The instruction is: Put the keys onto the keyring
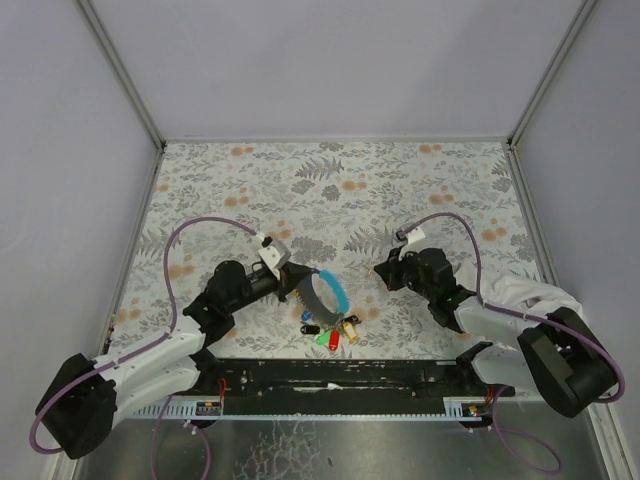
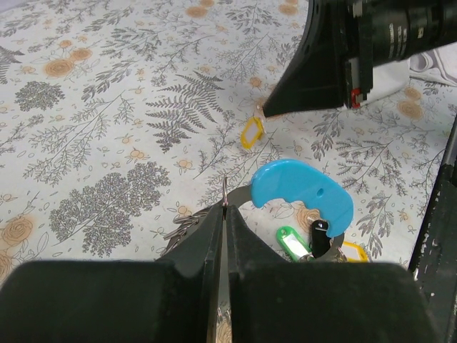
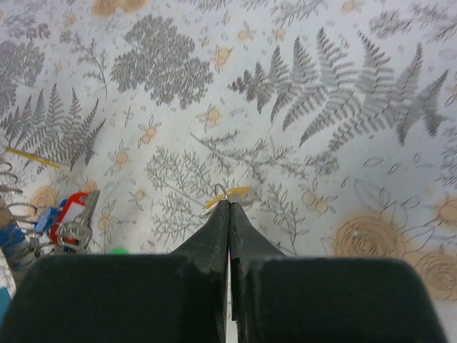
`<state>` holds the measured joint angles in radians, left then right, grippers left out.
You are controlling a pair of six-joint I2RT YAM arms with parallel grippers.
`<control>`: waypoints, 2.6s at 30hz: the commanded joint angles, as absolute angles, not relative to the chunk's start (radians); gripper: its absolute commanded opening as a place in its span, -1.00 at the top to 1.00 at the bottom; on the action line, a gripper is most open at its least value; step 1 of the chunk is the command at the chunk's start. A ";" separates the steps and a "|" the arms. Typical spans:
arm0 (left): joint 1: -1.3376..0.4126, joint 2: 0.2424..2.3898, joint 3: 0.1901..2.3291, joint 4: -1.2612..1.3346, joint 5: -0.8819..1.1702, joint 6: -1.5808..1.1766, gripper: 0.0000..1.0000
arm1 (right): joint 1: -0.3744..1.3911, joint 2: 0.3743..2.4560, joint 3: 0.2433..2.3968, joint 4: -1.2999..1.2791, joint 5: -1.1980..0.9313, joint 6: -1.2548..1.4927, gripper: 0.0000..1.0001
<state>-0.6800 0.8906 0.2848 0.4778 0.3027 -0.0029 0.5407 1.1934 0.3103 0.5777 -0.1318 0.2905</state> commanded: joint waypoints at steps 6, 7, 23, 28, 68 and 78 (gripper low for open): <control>-0.684 0.823 0.243 0.596 0.264 -0.015 1.00 | 0.568 1.354 0.266 0.930 -0.234 0.378 1.00; -0.684 0.821 0.241 0.599 0.262 -0.016 1.00 | 0.574 1.385 0.268 0.964 -0.239 0.388 1.00; -0.684 0.744 0.198 0.628 0.208 -0.010 1.00 | 0.620 1.571 0.297 1.027 -0.183 0.401 0.67; -0.684 0.718 0.189 0.624 0.185 -0.008 1.00 | 0.620 1.473 0.339 0.808 -0.211 0.374 0.41; -0.683 0.736 0.195 0.614 0.160 -0.004 1.00 | 0.624 1.966 1.390 -0.667 -0.282 0.157 0.40; -0.684 0.743 0.196 0.617 0.163 -0.004 1.00 | 0.636 2.005 1.414 -0.682 -0.282 0.162 0.43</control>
